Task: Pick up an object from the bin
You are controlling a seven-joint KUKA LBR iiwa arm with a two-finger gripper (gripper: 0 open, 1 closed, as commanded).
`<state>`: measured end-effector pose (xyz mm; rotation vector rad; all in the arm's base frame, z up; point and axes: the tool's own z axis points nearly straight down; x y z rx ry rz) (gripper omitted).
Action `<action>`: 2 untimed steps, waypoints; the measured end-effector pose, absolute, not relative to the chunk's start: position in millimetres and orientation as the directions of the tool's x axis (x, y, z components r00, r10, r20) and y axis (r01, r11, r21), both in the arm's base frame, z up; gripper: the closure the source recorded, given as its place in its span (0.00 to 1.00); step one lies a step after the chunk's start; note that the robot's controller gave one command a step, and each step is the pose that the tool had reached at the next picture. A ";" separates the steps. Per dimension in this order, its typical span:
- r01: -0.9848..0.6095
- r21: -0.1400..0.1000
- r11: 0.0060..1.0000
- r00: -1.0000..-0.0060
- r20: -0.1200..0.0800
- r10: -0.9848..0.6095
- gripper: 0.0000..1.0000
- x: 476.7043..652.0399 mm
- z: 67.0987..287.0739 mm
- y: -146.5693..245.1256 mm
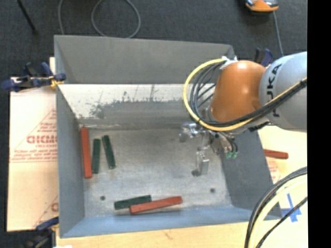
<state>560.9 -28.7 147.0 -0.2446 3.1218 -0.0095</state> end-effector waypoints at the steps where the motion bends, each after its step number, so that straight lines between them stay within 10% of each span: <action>1: -0.306 0.002 0.952 -0.952 0.005 -0.306 0.00 482.2 96.7 -13.2; 2: -0.278 -0.004 0.961 -0.961 -0.017 -0.278 0.00 480.8 71.6 3.4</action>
Offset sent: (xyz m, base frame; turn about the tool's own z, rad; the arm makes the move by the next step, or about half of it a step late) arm -0.0766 0.0163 -0.0485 -0.1562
